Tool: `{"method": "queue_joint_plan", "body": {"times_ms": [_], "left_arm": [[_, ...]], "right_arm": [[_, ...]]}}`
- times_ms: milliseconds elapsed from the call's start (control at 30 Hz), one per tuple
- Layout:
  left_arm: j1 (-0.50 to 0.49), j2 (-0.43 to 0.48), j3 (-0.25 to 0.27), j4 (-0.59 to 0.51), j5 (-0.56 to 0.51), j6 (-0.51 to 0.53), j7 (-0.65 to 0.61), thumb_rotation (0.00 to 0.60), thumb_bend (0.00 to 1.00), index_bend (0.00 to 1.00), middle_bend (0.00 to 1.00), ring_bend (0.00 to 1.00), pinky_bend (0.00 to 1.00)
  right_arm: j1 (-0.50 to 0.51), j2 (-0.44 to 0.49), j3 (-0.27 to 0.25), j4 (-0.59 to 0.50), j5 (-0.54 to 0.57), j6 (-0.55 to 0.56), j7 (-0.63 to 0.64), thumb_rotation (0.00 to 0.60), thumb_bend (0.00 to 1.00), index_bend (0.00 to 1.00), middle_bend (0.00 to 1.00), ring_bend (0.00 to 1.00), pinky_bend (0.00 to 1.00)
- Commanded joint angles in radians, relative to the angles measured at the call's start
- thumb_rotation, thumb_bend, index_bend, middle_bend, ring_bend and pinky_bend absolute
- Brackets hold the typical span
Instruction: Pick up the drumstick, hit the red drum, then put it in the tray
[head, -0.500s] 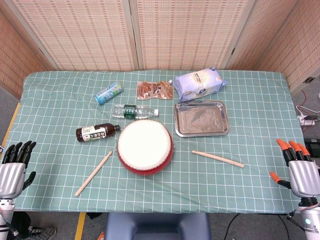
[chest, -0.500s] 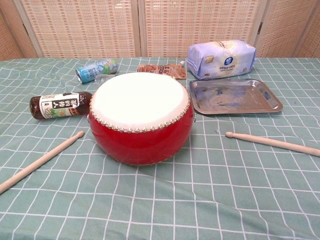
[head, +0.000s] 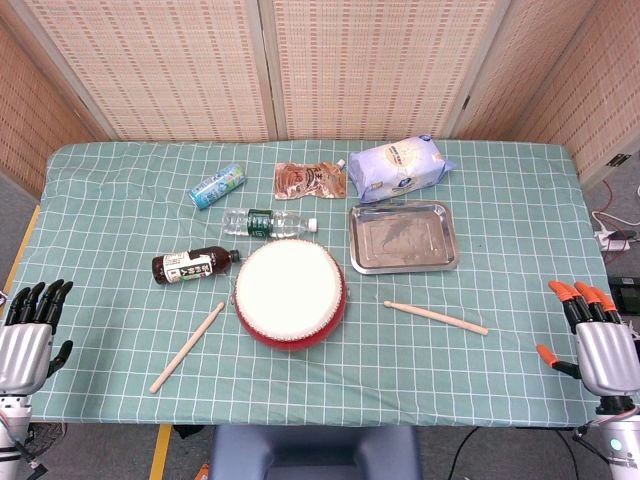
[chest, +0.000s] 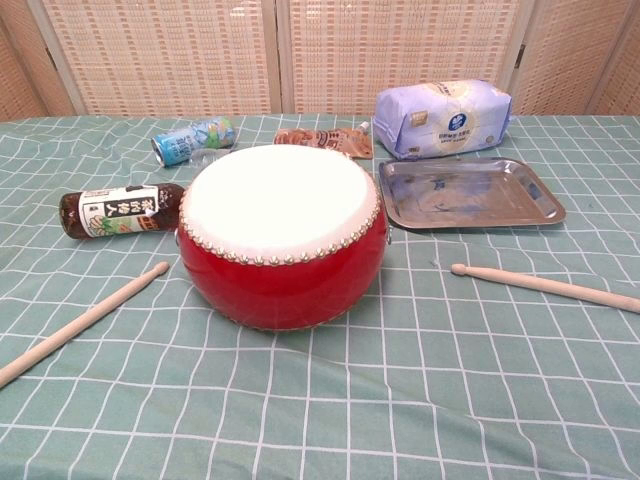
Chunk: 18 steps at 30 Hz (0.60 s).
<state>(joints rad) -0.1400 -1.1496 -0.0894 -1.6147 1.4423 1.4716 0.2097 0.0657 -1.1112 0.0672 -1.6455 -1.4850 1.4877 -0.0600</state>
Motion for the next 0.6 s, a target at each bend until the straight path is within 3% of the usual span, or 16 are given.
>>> {"method": "queue_joint_plan", "body": {"times_ms": [33,333,600], "left_arm": [[-0.001,0.001,0.0,0.0,0.002,0.001,0.0,0.6,0.27,0.04,0.06,0.02,0.06],[-0.001,-0.003,0.005,0.007,0.011,0.005,-0.013,0.6,0.27,0.04,0.06,0.02,0.06],[0.008,-0.007,0.012,0.033,0.016,0.013,-0.046,0.6,0.27,0.04,0.06,0.02,0.06]], "right_arm": [[0.002,-0.001,-0.001,-0.004,-0.004,-0.004,0.003,0.6,0.17,0.15,0.14,0.03,0.13],[0.105,-0.045,0.024,-0.048,-0.007,-0.137,-0.002,0.6,0.17,0.27,0.14,0.06,0.14],[0.263,-0.187,0.079,0.036,0.125,-0.359,-0.13,0.6,0.21,0.41,0.14,0.06,0.14]]}}
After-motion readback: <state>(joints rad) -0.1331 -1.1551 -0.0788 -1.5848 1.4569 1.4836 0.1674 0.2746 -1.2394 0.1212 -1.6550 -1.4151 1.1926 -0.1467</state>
